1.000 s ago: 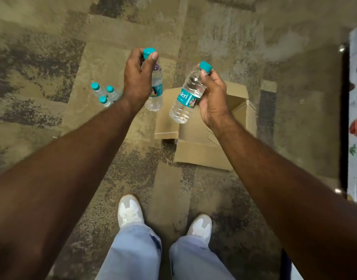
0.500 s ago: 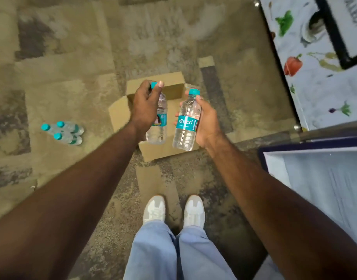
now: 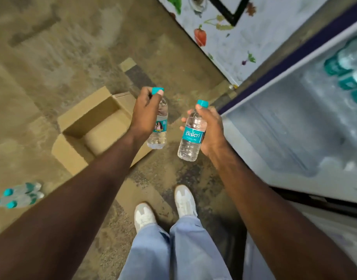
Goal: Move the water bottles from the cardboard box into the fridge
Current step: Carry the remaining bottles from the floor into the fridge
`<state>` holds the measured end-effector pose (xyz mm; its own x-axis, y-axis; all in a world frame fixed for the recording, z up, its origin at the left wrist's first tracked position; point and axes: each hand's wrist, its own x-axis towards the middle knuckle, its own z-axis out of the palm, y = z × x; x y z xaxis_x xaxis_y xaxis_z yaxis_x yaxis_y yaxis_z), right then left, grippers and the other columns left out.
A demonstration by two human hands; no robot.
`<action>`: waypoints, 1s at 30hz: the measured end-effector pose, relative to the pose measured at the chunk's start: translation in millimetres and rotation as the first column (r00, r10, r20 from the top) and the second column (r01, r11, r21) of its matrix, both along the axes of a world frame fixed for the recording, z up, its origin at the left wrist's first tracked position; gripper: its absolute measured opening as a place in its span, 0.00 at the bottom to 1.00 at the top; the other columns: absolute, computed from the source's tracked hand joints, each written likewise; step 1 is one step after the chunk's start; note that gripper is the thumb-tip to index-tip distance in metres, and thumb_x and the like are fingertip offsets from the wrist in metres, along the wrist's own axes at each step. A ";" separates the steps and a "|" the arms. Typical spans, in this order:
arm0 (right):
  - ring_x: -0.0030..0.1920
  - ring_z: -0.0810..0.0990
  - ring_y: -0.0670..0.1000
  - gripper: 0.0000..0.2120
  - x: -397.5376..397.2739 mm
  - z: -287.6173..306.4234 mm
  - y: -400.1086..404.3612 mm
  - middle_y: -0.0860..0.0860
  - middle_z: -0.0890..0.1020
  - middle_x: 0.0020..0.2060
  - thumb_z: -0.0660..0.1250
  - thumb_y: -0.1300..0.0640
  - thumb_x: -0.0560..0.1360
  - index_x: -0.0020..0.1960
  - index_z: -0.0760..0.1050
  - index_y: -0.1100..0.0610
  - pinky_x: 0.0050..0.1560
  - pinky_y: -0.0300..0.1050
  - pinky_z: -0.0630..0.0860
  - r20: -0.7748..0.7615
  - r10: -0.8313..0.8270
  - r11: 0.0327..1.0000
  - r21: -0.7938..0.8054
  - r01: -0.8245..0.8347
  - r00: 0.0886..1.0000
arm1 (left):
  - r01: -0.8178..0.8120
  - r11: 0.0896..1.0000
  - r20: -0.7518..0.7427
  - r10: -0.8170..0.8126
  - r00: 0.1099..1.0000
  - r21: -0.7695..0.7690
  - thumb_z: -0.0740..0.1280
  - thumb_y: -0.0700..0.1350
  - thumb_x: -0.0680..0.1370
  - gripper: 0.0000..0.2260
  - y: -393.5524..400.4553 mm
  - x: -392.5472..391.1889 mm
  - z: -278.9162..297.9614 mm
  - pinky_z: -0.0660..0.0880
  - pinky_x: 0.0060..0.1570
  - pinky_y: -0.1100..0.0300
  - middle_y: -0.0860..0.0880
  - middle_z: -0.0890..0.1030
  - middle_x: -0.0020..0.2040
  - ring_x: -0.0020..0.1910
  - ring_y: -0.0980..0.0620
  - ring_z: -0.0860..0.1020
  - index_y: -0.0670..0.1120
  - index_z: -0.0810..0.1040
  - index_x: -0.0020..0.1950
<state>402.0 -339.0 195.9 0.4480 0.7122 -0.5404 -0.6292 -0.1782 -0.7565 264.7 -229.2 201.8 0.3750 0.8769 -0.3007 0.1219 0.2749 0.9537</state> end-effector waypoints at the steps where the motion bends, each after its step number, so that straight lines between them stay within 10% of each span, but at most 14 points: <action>1: 0.40 0.83 0.56 0.09 9.7 8.4 -8.7 0.55 0.82 0.41 0.71 0.57 0.75 0.53 0.73 0.57 0.46 0.56 0.81 0.023 -0.044 0.999 0.009 0.044 0.999 | 0.029 1.000 0.018 -0.030 0.999 0.010 0.64 0.47 0.82 0.06 -5.0 13.3 6.7 0.75 0.39 0.59 0.48 0.76 0.40 0.37 0.53 0.76 0.49 0.71 0.46; 12: 0.39 0.82 0.53 0.09 92.1 72.2 -98.6 0.53 0.81 0.37 0.73 0.58 0.70 0.47 0.77 0.59 0.54 0.64 0.78 0.214 -0.497 0.867 0.149 0.475 0.841 | 0.367 0.913 0.114 -0.390 0.914 0.178 0.66 0.41 0.82 0.01 -59.3 128.6 69.2 0.74 0.41 0.66 0.55 0.79 0.41 0.38 0.63 0.77 0.45 0.75 0.51; 20: 0.36 0.82 0.47 0.07 160.5 124.4 -135.9 0.50 0.85 0.35 0.71 0.56 0.69 0.44 0.82 0.59 0.40 0.40 0.77 0.349 -0.720 0.682 0.190 0.707 0.601 | 0.446 0.858 0.131 -0.488 0.863 0.256 0.71 0.45 0.79 0.06 -89.0 202.3 125.1 0.82 0.50 0.50 0.48 0.85 0.47 0.47 0.46 0.84 0.46 0.81 0.54; 30: 0.39 0.82 0.49 0.09 280.2 187.8 -147.5 0.48 0.83 0.36 0.74 0.48 0.71 0.41 0.82 0.54 0.46 0.48 0.80 0.760 -0.584 0.680 0.268 0.682 0.283 | 0.500 0.808 0.155 -0.562 0.813 0.311 0.70 0.45 0.80 0.08 -111.6 286.7 162.4 0.83 0.49 0.57 0.48 0.86 0.50 0.47 0.48 0.85 0.43 0.82 0.57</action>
<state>682.2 -486.5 383.7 0.9771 -0.0168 0.2121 0.2098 -0.0887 -0.9737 551.4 -340.8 364.1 0.8331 0.5509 0.0490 -0.0496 -0.0137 0.9987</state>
